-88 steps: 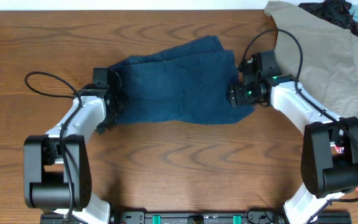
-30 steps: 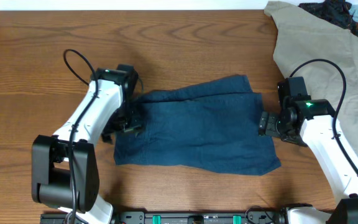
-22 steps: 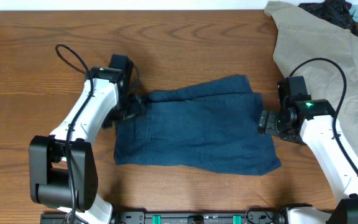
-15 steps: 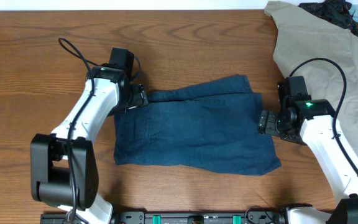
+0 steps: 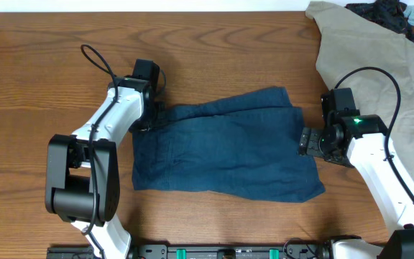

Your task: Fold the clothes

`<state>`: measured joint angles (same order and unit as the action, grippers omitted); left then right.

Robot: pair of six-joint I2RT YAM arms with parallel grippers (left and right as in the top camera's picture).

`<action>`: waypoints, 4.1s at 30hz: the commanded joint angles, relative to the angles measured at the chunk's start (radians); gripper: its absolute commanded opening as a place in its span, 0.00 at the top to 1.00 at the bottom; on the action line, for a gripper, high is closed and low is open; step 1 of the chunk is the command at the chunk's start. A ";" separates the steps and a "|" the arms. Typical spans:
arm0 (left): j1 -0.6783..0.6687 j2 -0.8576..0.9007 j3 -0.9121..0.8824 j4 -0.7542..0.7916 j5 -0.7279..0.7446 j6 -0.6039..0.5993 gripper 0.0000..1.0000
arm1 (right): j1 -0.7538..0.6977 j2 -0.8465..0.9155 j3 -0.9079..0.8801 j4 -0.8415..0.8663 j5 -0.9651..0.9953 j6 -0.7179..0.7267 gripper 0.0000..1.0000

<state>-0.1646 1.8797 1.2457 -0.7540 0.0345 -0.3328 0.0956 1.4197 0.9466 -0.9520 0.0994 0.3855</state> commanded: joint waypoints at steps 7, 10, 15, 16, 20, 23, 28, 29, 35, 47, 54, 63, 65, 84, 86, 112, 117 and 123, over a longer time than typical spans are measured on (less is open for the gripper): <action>0.002 -0.064 0.020 -0.098 0.000 0.011 0.94 | -0.005 -0.007 0.003 0.053 0.001 -0.009 0.12; 0.002 -0.149 0.022 -0.162 0.000 0.010 0.94 | -0.005 -0.006 0.003 0.148 -0.013 -0.035 0.14; 0.002 -0.283 0.022 -0.247 0.008 -0.058 0.94 | -0.005 0.022 0.003 0.385 -0.125 -0.126 0.14; 0.002 -0.299 0.022 -0.256 0.015 -0.070 0.94 | -0.005 0.033 0.003 0.426 -0.145 -0.133 0.14; 0.002 -0.333 0.022 -0.279 0.078 -0.072 0.94 | -0.003 0.110 0.003 0.569 -0.230 -0.132 0.16; 0.002 -0.331 0.021 -0.310 0.113 -0.073 0.94 | -0.003 0.200 0.003 0.657 -0.301 -0.128 0.14; 0.002 -0.331 0.021 -0.370 0.114 -0.072 0.94 | -0.003 0.336 0.003 0.784 -0.302 -0.109 0.16; 0.002 -0.331 0.021 -0.381 0.113 -0.072 0.94 | -0.003 0.360 0.003 0.808 -0.301 -0.109 0.17; 0.002 -0.331 0.019 -0.393 0.112 -0.072 0.94 | -0.003 0.458 0.003 0.903 -0.302 -0.060 0.25; 0.002 -0.331 0.019 -0.390 0.111 -0.072 0.94 | -0.005 0.482 0.003 0.911 -0.369 -0.062 0.89; 0.002 -0.331 0.019 -0.402 0.111 -0.072 0.94 | -0.029 0.401 0.007 0.864 -0.406 -0.073 0.99; 0.002 -0.331 0.019 -0.470 0.111 -0.072 0.94 | -0.049 0.078 0.149 0.578 -0.407 -0.140 0.99; 0.002 -0.331 0.019 -0.480 0.111 -0.073 0.94 | -0.044 0.027 0.185 0.535 -0.407 -0.161 0.99; 0.002 -0.332 0.019 -0.642 -0.173 -0.518 0.94 | -0.021 -0.038 0.233 0.702 -0.424 -0.194 0.99; 0.002 -0.332 0.018 -0.631 -0.193 -0.538 0.94 | -0.007 -0.024 0.233 0.710 -0.423 -0.209 0.99; 0.003 -0.331 -0.151 -0.298 -0.204 -0.559 0.09 | 0.039 0.356 0.233 0.907 -0.377 -0.207 0.21; 0.002 -0.331 -0.151 -0.354 -0.200 -0.560 0.08 | 0.024 0.355 0.233 0.700 -0.306 -0.208 0.39; 0.002 -0.331 -0.174 -0.380 -0.177 -0.560 0.08 | 0.017 0.379 0.219 0.441 -0.154 -0.221 0.54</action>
<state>-0.1661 1.5486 1.0908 -1.1286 -0.1410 -0.8932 0.1219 1.7870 1.1679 -0.4866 -0.1364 0.1772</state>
